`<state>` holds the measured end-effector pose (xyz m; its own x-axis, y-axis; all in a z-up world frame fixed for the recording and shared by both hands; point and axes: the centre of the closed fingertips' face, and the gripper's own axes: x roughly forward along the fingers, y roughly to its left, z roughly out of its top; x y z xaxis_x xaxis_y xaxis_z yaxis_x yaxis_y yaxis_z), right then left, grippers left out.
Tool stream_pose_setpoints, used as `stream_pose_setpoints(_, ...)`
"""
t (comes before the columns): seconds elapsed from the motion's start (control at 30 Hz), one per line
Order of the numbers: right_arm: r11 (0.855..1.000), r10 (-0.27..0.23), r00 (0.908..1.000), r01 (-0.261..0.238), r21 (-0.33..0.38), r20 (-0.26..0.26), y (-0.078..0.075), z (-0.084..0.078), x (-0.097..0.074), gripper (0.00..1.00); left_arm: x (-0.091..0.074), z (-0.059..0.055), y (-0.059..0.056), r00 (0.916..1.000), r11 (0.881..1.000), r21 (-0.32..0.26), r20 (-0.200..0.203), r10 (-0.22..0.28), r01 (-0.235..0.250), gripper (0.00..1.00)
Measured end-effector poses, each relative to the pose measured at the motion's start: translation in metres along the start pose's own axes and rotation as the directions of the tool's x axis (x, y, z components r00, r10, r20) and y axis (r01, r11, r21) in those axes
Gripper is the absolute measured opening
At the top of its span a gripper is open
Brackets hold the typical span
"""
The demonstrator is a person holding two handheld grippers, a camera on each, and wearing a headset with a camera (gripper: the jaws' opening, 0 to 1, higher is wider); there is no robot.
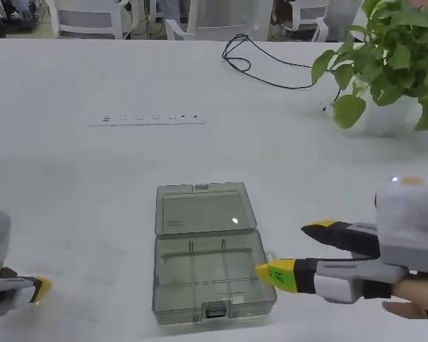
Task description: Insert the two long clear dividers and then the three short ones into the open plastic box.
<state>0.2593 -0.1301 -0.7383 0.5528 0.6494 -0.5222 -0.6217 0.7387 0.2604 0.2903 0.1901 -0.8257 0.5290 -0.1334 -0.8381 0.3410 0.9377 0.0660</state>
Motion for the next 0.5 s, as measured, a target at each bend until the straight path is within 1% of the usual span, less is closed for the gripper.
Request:
stream_pose_setpoints(0.13, 0.999, 0.012, 0.9997, -0.013, 0.046, 0.022, 0.007, 0.004, 0.004, 0.65, -0.007, 0.006, -0.005, 0.9989, 0.999, -0.039, 0.043, 0.019, -0.017, 0.3)
stream_pose_setpoints(0.2, 0.998, 0.017, 0.9994, -0.019, 0.054, 0.03, 0.011, 0.005, 0.006, 0.63, -0.009, 0.009, -0.01, 0.9978, 0.998, -0.058, 0.063, 0.018, -0.015, 0.3)
stream_pose_setpoints(0.3, 0.997, 0.03, 0.9987, -0.033, 0.065, 0.04, 0.019, 0.007, 0.01, 0.6, -0.014, 0.012, -0.019, 0.9958, 0.996, -0.087, 0.091, 0.011, -0.003, 0.3)
stream_pose_setpoints(0.4, 0.995, 0.055, 0.9973, -0.059, 0.075, 0.049, 0.028, 0.009, 0.015, 0.57, -0.02, 0.011, -0.027, 0.9946, 0.994, -0.106, 0.103, 0.012, -0.001, 0.3)
stream_pose_setpoints(0.43, 0.995, 0.061, 0.9968, -0.065, 0.078, 0.053, 0.032, 0.009, 0.017, 0.56, -0.023, 0.012, -0.031, 0.9933, 0.992, -0.124, 0.115, 0.013, 0.002, 0.3)
stream_pose_setpoints(0.47, 0.994, 0.065, 0.9963, -0.069, 0.079, 0.055, 0.033, 0.009, 0.019, 0.55, -0.025, 0.012, -0.034, 0.9925, 0.992, -0.129, 0.122, 0.008, 0.008, 0.3)
stream_pose_setpoints(0.5, 0.993, 0.074, 0.9952, -0.08, 0.089, 0.063, 0.037, 0.01, 0.021, 0.54, -0.027, 0.014, -0.038, 0.9904, 0.989, -0.15, 0.138, 0.007, 0.013, 0.3)
